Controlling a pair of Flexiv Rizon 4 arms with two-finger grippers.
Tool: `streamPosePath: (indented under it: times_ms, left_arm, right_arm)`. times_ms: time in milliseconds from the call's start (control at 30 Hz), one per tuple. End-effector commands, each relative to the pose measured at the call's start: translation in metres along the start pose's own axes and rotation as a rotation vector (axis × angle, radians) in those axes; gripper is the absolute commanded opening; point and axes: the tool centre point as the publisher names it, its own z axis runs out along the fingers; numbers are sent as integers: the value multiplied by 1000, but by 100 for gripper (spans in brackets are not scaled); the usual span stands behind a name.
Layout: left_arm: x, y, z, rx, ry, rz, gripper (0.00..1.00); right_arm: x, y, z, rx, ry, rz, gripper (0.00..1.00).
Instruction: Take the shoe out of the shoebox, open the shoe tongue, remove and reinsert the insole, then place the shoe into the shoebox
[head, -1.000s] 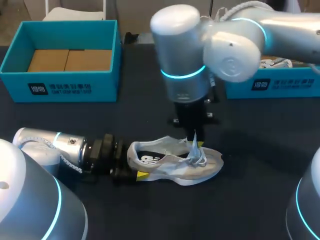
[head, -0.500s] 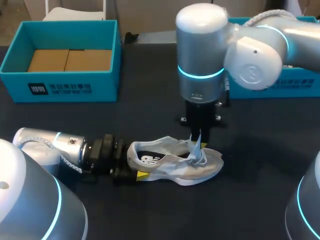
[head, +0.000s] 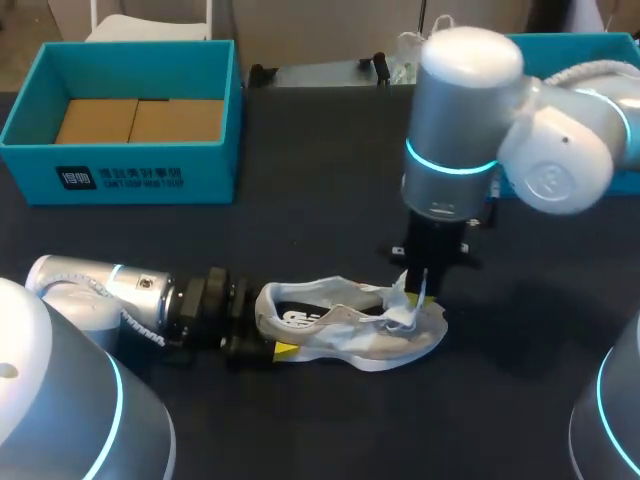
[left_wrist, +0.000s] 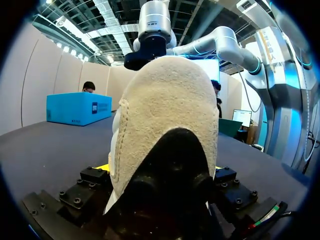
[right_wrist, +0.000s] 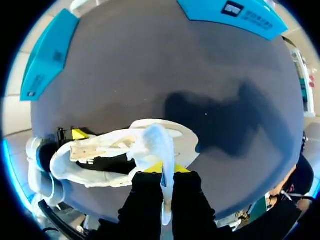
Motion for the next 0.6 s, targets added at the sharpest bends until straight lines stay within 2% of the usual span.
streamPosePath:
  times_ms: [33, 267, 433, 467, 500, 600]
  left_arm:
    - [1, 1, -1, 1, -3, 1, 0]
    - [1, 1, -1, 1, -3, 1, 0]
    - [1, 1, -1, 1, -3, 1, 0]
    - [1, 1, -1, 1, -3, 1, 0]
    - [1, 1, -1, 1, -3, 1, 0]
    - [1, 1, -1, 1, -3, 1, 0]
  right_arm:
    - [-14, -2, 6, -1, 185, -23, 0]
    - [-21, 3, 19, 15, 242, -53, 0]
    - [-26, 7, 24, 30, 224, -40, 49]
    - [-27, 8, 24, 31, 214, -29, 97]
    - [-30, 8, 22, 27, 207, -22, 100]
    - [-38, 8, 13, 1, 165, 4, 100]
